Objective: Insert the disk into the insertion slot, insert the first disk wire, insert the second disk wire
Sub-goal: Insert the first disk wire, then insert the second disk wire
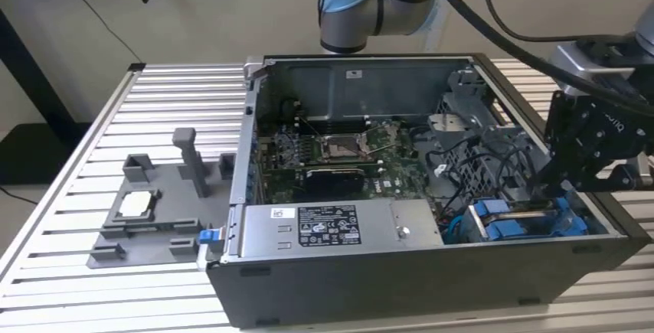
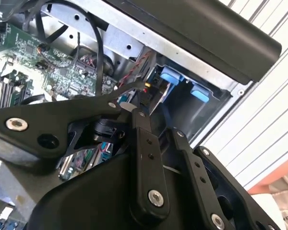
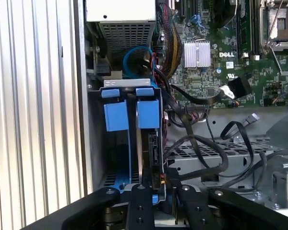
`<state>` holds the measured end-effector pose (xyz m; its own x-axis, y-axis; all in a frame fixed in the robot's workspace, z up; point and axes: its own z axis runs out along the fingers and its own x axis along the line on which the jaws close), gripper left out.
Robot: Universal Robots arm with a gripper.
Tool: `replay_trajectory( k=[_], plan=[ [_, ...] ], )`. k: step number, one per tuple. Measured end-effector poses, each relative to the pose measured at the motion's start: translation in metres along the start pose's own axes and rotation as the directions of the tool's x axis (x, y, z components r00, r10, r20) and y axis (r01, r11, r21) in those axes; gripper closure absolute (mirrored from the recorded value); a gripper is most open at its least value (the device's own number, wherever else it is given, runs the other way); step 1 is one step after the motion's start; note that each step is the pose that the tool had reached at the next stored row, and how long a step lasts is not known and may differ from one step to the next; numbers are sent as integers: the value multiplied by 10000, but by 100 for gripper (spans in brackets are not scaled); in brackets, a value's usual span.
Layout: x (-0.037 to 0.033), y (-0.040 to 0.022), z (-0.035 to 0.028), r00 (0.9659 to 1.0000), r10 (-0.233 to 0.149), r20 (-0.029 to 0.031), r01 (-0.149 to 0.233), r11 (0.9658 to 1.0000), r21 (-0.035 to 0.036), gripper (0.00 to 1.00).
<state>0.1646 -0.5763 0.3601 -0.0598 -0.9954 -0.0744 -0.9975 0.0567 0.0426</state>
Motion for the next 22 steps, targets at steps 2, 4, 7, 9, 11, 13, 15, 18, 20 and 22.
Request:
replay_trajectory(
  k=[2,4,7,9,11,13,15,18,20,22],
  plan=[
    [-4,5,-54,10000,0,0,0,10000,1,73],
    [-5,6,-70,10000,1,1,-1,10000,1,73],
    [-6,7,-72,10000,1,1,-1,10000,1,73],
    [-28,9,-72,10000,1,0,-1,10000,1,73],
    [-75,11,-70,10000,2,-9,-2,10000,2,73],
    [-87,12,-100,10000,1,-13,-1,10000,2,73],
    [-94,16,-177,10000,2,-11,-2,10000,2,73],
    [-103,22,-306,10000,2,-10,-2,10000,2,73],
    [-107,23,-356,10000,2,-10,-2,10000,2,73],
    [-107,24,-362,10000,1,-7,-1,10000,2,73]
  ],
)
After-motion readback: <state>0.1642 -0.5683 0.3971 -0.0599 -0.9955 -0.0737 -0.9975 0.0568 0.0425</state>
